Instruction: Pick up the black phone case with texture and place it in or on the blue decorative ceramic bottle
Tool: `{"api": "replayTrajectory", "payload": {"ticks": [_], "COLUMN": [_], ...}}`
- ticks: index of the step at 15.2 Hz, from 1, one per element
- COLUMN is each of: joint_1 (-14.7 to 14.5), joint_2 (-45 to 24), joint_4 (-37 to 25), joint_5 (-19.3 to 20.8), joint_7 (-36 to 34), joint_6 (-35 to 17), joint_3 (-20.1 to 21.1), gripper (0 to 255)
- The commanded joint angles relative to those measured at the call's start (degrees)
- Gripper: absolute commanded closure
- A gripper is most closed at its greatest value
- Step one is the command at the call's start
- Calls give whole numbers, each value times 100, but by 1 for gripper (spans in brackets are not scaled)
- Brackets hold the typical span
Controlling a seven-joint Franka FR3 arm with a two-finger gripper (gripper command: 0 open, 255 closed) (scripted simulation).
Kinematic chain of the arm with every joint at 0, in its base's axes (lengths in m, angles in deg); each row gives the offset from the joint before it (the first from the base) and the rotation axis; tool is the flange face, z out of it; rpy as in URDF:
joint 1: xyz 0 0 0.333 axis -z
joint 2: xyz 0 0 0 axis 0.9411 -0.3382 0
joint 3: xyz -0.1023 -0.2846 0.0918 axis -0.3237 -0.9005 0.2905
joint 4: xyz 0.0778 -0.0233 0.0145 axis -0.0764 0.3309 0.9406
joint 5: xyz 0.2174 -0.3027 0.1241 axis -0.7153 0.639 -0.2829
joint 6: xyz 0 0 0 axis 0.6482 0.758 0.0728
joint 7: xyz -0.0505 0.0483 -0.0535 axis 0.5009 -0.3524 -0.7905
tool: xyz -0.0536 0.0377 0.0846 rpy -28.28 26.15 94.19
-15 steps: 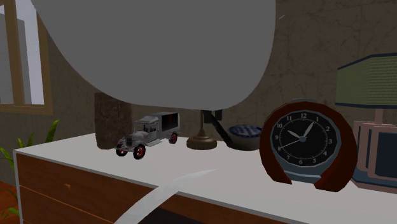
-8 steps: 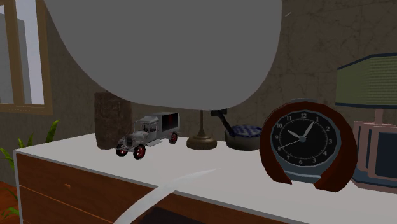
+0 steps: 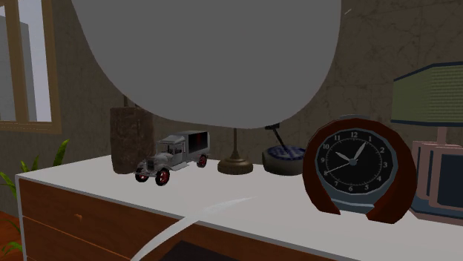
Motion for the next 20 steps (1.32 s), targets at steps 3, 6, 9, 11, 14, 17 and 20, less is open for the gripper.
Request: {"api": "replayTrajectory", "payload": {"ticks": [3,6,9,11,14,17,20], "joint_1": [-176,-458,-591,-601,-752,-10,546], "joint_2": [-1086,-1831,-2652,-3307,-3123,-2642,-2285], "joint_4": [-1057,-1977,-3023,-3830,-3858,-2624,-1569], "joint_5": [866,1335,1872,2377,3303,3023,2841], "joint_7": [-373,-493,-603,-703,-692,-1277,-1842], "joint_6": [305,658,1116,1522,1604,419,-754], "joint_3": [-146,-346,-272,1,-31,53,49], "gripper": [255,255,255,255,0,0,0]}}
